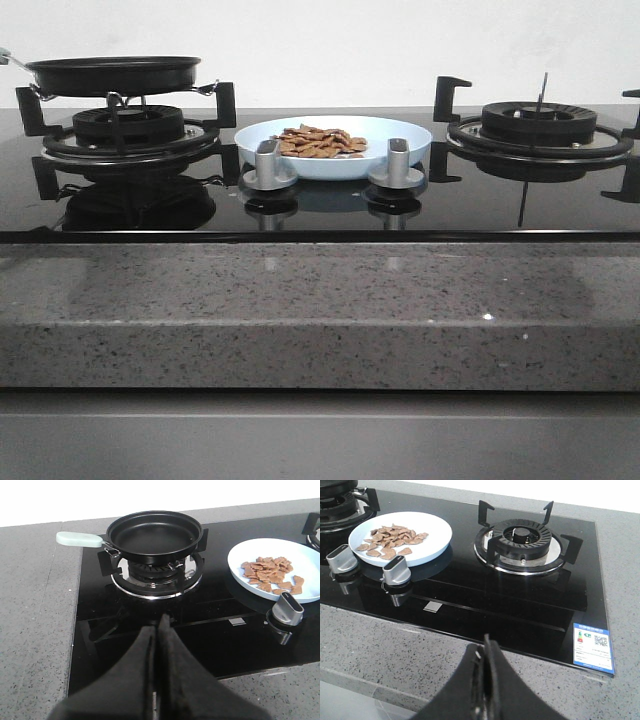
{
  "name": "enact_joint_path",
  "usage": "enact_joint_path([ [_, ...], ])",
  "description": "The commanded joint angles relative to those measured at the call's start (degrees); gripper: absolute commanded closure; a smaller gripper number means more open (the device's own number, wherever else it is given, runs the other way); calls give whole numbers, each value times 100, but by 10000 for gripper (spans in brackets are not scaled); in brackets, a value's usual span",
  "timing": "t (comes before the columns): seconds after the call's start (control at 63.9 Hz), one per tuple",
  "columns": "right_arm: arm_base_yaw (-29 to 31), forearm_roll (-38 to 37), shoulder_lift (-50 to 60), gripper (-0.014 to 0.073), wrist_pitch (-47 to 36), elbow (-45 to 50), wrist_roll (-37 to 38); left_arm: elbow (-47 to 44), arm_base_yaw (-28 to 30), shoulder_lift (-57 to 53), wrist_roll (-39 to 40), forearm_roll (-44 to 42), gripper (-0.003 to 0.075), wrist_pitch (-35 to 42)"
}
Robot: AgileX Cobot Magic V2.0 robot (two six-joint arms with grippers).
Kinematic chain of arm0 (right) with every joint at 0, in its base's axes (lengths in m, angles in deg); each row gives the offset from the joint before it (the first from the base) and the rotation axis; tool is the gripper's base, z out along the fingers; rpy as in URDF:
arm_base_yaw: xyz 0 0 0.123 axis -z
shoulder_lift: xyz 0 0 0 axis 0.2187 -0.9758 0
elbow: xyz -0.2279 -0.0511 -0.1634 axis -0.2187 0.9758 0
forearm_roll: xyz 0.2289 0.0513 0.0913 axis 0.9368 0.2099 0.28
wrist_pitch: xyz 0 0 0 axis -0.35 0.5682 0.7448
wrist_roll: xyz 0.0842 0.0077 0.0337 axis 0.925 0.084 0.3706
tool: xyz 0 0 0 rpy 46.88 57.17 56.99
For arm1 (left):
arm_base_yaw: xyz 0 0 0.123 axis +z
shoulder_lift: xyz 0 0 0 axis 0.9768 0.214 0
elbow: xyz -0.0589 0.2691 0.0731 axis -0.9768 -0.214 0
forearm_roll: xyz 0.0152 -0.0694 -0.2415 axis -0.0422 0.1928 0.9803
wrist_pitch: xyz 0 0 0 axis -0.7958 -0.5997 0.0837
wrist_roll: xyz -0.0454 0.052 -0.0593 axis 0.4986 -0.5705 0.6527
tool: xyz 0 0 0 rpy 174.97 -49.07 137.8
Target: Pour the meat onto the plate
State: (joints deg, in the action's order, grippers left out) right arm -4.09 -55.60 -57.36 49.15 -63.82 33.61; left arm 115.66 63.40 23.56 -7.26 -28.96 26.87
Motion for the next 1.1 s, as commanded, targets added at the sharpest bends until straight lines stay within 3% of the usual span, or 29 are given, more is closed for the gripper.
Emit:
enact_joint_path([
  [0.0,34,-111,-50,652,-485,-147,-17,147,-48,32,55,-9,741,454],
  [0.688,34,-111,-50,652,-485,-147,-17,9,-20,-309,-25,-51,741,536],
  [1.079,34,-111,-50,652,-485,-147,-17,-2153,1344,-2956,-25,131,741,1190],
])
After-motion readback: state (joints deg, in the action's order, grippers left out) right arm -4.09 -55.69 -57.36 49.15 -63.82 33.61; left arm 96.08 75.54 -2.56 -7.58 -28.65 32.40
